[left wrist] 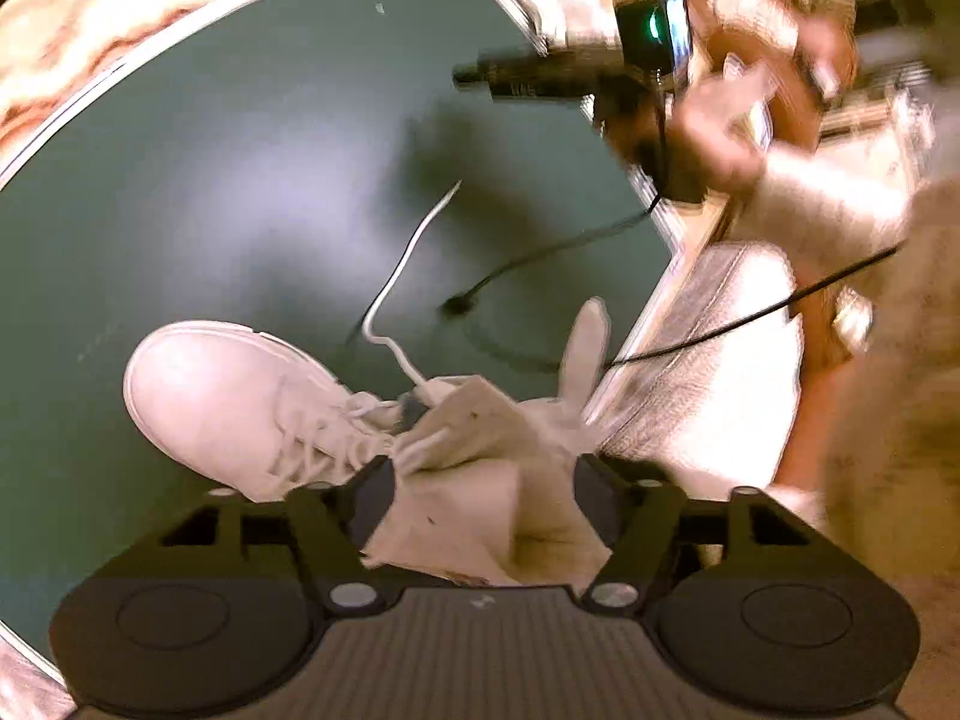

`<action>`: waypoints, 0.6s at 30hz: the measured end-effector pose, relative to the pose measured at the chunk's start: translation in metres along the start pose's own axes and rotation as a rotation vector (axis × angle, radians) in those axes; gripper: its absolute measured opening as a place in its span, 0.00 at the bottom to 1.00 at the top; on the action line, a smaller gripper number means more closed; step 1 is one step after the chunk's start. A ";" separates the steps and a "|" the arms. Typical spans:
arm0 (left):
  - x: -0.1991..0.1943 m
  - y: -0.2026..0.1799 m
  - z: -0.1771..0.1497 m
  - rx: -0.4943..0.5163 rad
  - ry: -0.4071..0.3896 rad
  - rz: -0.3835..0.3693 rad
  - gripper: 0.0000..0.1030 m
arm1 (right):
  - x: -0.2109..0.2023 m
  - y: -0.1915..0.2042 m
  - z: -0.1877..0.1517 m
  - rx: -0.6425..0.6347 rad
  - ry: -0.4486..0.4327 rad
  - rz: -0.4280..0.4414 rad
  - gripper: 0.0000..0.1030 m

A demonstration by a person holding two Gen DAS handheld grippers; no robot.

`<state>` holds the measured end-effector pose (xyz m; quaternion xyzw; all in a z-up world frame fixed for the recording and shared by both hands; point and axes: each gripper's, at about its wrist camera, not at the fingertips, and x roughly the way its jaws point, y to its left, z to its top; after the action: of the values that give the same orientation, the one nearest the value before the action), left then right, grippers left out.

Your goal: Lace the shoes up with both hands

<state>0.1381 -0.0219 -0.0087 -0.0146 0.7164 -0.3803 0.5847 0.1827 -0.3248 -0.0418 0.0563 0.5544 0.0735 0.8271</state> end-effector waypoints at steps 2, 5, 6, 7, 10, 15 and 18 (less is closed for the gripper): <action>0.000 0.015 -0.006 -0.113 -0.048 0.023 0.71 | -0.002 -0.011 -0.012 0.171 0.063 0.076 0.34; 0.013 0.027 -0.014 -0.211 -0.082 0.023 0.70 | 0.005 -0.027 -0.045 0.464 0.168 0.196 0.35; 0.018 0.026 -0.016 -0.209 -0.084 0.005 0.70 | 0.008 -0.032 -0.061 0.561 0.203 0.205 0.35; 0.024 0.023 -0.017 -0.190 -0.078 -0.005 0.70 | 0.011 -0.035 -0.074 0.631 0.222 0.187 0.34; 0.039 0.012 -0.018 -0.124 -0.076 0.026 0.70 | 0.014 -0.035 -0.098 0.698 0.222 0.092 0.35; 0.044 -0.002 -0.029 -0.069 -0.106 0.049 0.68 | 0.025 0.004 -0.092 0.576 0.138 0.062 0.34; 0.027 -0.003 -0.040 -0.109 -0.114 0.037 0.68 | 0.041 0.034 -0.086 0.549 0.136 0.054 0.34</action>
<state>0.0941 -0.0154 -0.0276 -0.0547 0.7016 -0.3285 0.6300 0.1167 -0.2832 -0.1052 0.2881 0.6059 -0.0537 0.7396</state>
